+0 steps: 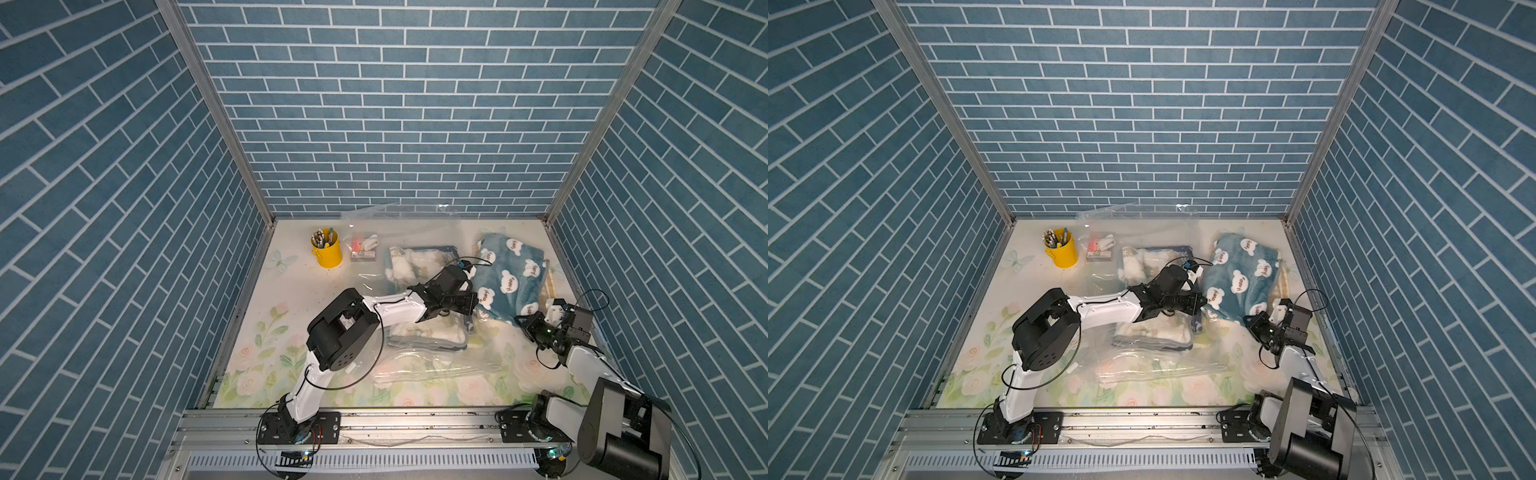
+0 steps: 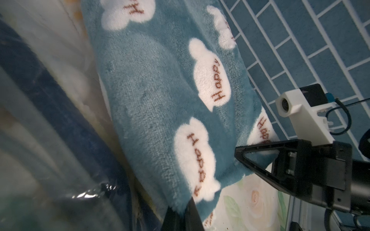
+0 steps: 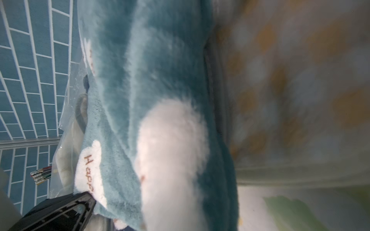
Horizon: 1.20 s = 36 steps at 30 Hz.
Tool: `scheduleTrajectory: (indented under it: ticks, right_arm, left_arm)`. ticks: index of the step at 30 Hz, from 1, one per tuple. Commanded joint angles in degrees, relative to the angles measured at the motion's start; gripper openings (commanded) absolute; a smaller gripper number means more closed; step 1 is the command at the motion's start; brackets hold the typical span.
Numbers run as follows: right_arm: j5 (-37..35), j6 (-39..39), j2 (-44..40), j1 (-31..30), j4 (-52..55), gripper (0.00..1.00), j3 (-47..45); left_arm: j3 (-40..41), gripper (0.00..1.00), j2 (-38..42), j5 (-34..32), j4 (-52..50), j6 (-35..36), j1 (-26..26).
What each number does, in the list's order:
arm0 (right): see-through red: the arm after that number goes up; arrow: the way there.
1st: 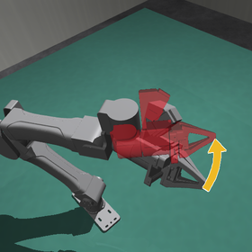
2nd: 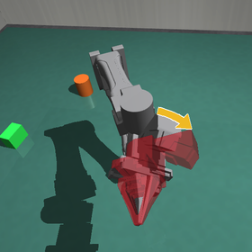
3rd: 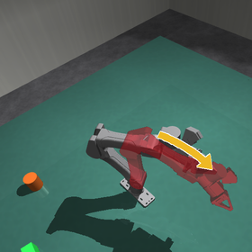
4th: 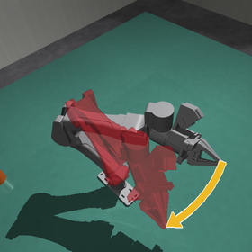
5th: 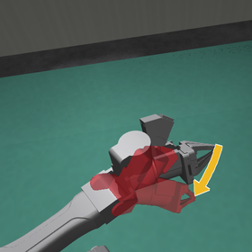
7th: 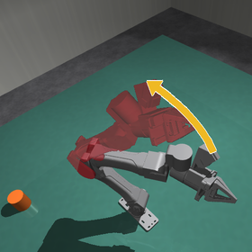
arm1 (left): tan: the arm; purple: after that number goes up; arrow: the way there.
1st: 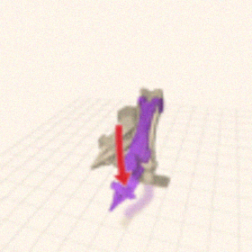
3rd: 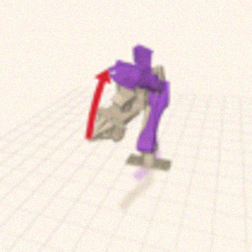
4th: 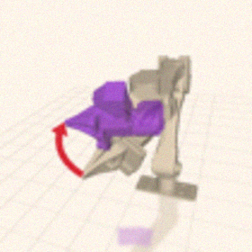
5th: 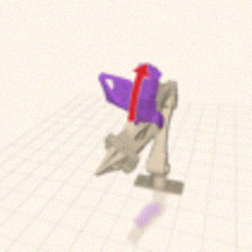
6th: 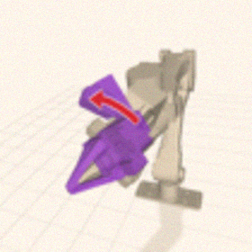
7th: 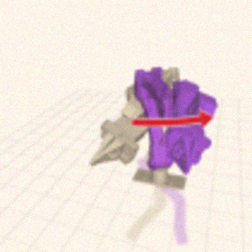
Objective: Take the blanket out of the vacuum bag
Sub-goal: Place the blanket at the center of the board, then adjust the vacuum bag at the center of the board.
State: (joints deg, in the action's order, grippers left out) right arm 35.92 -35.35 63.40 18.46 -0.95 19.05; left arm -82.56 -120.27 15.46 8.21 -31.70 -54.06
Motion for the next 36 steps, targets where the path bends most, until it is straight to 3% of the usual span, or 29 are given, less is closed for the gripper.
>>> scheduleTrajectory:
  ticks: [1,14,19,23,26,27,28,29,30,31,34,36]
  right_arm:
    - [-4.5,2.5,-2.5,-0.1,4.4,0.0,2.4]
    - [-11.3,5.1,-3.5,2.1,9.0,0.0,15.2]
    - [-15.1,6.0,-3.2,2.8,9.5,0.0,13.9]
    - [-14.2,5.8,-3.6,5.1,7.9,0.0,9.9]
    - [-13.5,5.8,-4.3,5.2,8.2,0.06,7.5]
    - [-14.0,6.0,-5.0,5.3,8.6,0.14,6.8]
    - [-15.1,6.1,-5.8,5.3,9.2,0.3,6.3]
    - [-16.0,6.2,-6.4,5.4,10.0,0.4,6.0]
    - [-16.1,6.4,-6.7,5.7,10.6,0.45,6.1]
    - [-16.3,6.7,-7.2,5.8,11.9,0.5,6.7]
    - [-18.4,8.0,-10.8,5.8,16.5,0.57,8.7]
    - [-19.5,7.3,-14.0,5.8,17.5,0.59,8.6]
  left_arm:
    - [-0.2,0.0,2.9,-0.3,0.0,0.1,-0.4]
    - [-3.7,0.0,2.6,0.4,-0.9,0.1,-2.8]
    - [-3.9,0.0,0.3,0.5,-0.3,-0.6,-4.7]
    - [-0.6,0.0,0.0,0.1,2.5,-2.8,-5.4]
    - [1.5,0.0,0.7,-1.1,3.0,-3.4,-5.4]
    - [2.2,0.0,1.0,-1.8,2.9,-3.3,-5.4]
    - [2.7,0.0,1.2,-2.4,2.8,-3.3,-5.4]
    - [2.8,0.0,1.2,-2.3,2.5,-3.4,-5.3]
    - [2.8,0.0,1.2,-1.8,2.5,-3.4,-5.3]
    - [2.8,0.07,1.3,-1.2,2.5,-3.7,-5.4]
    - [3.7,0.45,3.3,-1.4,1.0,-3.1,-5.6]
    - [5.3,0.64,6.3,-2.4,0.9,-2.3,-5.6]
